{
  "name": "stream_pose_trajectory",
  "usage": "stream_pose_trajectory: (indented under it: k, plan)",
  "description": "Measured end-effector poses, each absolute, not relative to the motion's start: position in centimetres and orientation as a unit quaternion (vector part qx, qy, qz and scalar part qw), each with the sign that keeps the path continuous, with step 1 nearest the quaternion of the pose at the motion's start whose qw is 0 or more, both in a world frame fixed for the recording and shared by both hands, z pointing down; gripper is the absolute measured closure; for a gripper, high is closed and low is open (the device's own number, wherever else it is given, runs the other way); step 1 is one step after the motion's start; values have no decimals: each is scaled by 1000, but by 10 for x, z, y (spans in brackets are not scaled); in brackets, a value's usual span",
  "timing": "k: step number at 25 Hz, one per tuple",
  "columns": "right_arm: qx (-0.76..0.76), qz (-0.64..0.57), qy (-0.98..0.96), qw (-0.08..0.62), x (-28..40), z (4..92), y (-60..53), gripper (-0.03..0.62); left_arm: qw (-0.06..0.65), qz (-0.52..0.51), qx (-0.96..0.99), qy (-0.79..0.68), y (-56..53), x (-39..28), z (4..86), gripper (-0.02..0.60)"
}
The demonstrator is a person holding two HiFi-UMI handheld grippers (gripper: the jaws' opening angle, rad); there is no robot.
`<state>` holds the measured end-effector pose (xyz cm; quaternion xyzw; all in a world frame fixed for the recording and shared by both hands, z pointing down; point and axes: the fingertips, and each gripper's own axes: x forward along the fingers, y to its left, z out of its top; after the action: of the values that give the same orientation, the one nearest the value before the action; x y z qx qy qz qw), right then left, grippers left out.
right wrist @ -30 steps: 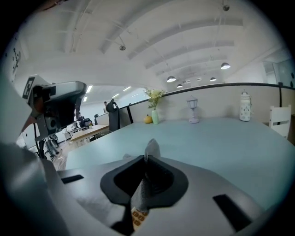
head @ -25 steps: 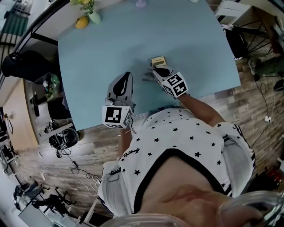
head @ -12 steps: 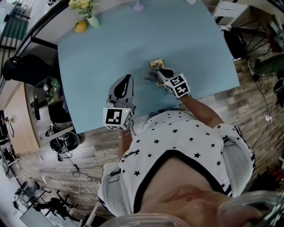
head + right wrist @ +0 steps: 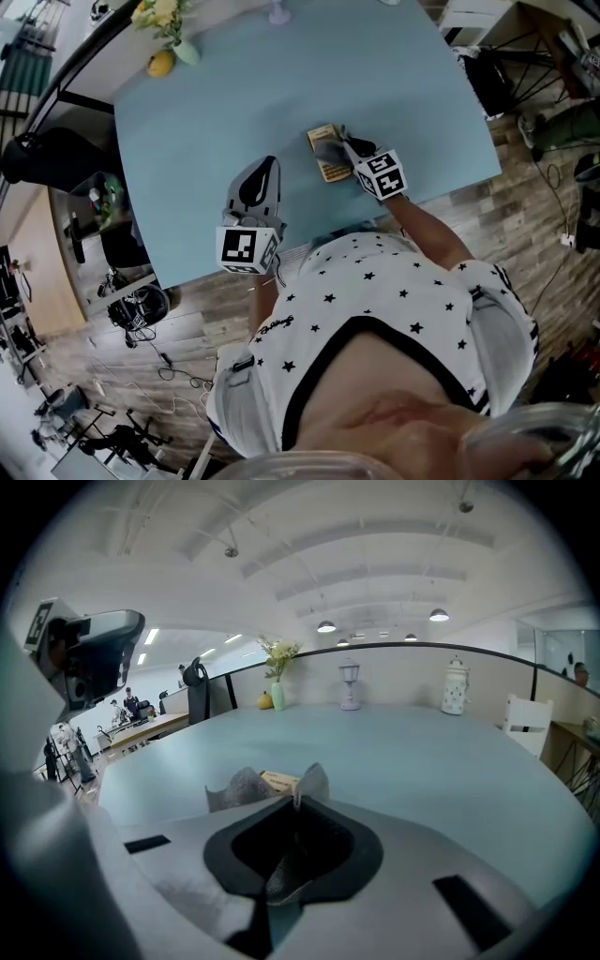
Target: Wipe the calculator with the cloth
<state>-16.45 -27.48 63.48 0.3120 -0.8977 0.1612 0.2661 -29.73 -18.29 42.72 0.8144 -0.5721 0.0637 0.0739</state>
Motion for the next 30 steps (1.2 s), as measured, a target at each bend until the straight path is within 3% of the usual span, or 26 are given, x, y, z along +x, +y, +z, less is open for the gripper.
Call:
stream_pose_trajectory:
  k: [14,23,30]
  plan:
    - [329,169,-895,249,-153,630,-279,576,76,65,814,-573,-183,-295,430,551]
    - [293,175,-922,183,-180,589,-266,576,78,61,815,-571,-184,-295,430,551]
    - [238,184,-936,184,-209,587,-233,576,80,61,816,-569,-182,-297,432,551]
